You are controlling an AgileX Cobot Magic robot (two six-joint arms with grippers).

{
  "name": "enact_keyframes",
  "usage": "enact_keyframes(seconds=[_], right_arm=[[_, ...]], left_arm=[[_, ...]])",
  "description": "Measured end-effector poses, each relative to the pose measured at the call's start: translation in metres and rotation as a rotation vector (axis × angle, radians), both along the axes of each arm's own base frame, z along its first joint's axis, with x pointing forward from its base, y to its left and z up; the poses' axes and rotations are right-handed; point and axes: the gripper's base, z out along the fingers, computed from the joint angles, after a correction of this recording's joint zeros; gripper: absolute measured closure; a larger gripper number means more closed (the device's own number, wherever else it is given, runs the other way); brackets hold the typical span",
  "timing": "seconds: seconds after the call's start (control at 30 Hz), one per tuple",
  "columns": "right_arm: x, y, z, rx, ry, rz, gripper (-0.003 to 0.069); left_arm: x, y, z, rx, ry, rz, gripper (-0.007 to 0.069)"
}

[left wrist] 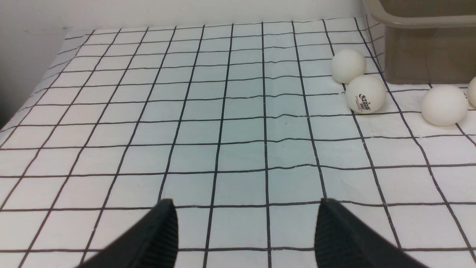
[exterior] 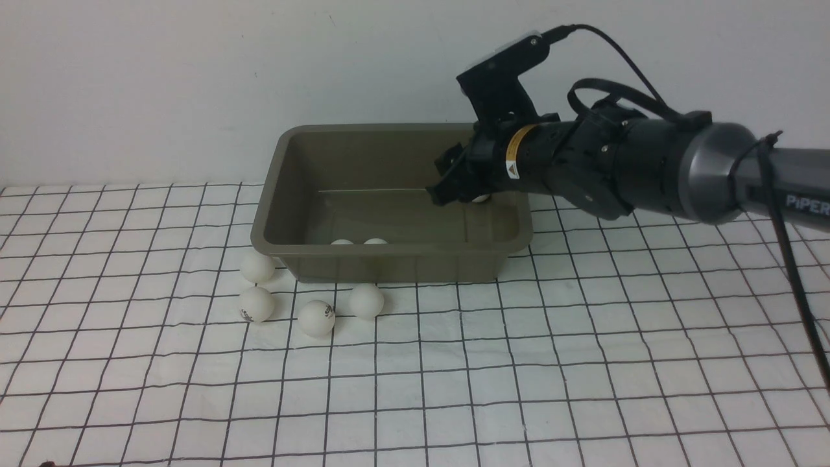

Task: Put the table tennis balls into the box on the white checkered tablecloth.
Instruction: 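Release the ping pong ball into the bin and lift the gripper away, then reach for and grasp a ping pong ball on the table beside the basket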

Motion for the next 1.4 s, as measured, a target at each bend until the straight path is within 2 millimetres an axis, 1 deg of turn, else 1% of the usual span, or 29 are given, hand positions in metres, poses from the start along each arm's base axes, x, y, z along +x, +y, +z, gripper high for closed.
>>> enact_keyframes(seconds=[0.03, 0.1, 0.17, 0.23, 0.27, 0.37, 0.47, 0.53, 0.6, 0.63, 0.73, 0.8, 0.9, 0.97, 1.03, 1.4], right_arm=[[0.001, -0.001, 0.001, -0.001, -0.001, -0.003, 0.0277], [0.002, -0.003, 0.001, -0.004, -0.002, -0.007, 0.0225], [0.002, -0.003, 0.001, -0.005, -0.007, -0.004, 0.0190], [0.002, -0.002, 0.002, -0.005, -0.016, 0.003, 0.0169], [0.002, -0.003, 0.005, -0.016, -0.034, 0.014, 0.0158], [-0.001, -0.005, 0.020, -0.035, -0.076, 0.026, 0.0157], [-0.009, -0.015, 0.048, -0.065, -0.120, 0.009, 0.0169], [-0.018, -0.026, 0.074, -0.082, -0.155, -0.021, 0.0183], [-0.030, -0.043, 0.106, -0.064, -0.195, -0.071, 0.0197], [-0.036, -0.051, 0.122, -0.036, -0.213, -0.098, 0.0202], [-0.053, -0.061, 0.151, 0.058, -0.239, -0.142, 0.0206], [-0.067, -0.068, 0.173, 0.173, -0.244, -0.175, 0.0206], [-0.079, -0.074, 0.189, 0.252, -0.248, -0.198, 0.0206], [-0.084, -0.077, 0.195, 0.253, -0.265, -0.202, 0.0206], [-0.085, -0.078, 0.196, 0.233, -0.276, -0.204, 0.0206], [-0.085, -0.094, 0.184, 0.064, -0.189, -0.337, 0.0206]], left_arm=[[0.000, 0.000, 0.000, 0.000, 0.000, 0.000, 0.0178], [0.000, 0.000, 0.000, 0.000, 0.000, 0.000, 0.0178], [0.000, 0.000, 0.000, 0.000, 0.000, 0.000, 0.0178], [0.000, 0.000, 0.000, 0.000, 0.000, 0.000, 0.0178], [0.000, 0.000, 0.000, 0.000, 0.000, 0.000, 0.0178], [0.000, 0.000, 0.000, 0.000, 0.000, 0.000, 0.0178], [0.000, 0.000, 0.000, 0.000, 0.000, 0.000, 0.0178], [0.000, 0.000, 0.000, 0.000, 0.000, 0.000, 0.0178], [0.000, 0.000, 0.000, 0.000, 0.000, 0.000, 0.0178], [0.000, 0.000, 0.000, 0.000, 0.000, 0.000, 0.0178], [0.000, 0.000, 0.000, 0.000, 0.000, 0.000, 0.0178], [0.000, 0.000, 0.000, 0.000, 0.000, 0.000, 0.0178], [0.000, 0.000, 0.000, 0.000, 0.000, 0.000, 0.0178], [0.000, 0.000, 0.000, 0.000, 0.000, 0.000, 0.0178], [0.000, 0.000, 0.000, 0.000, 0.000, 0.000, 0.0178], [0.000, 0.000, 0.000, 0.000, 0.000, 0.000, 0.0178]])
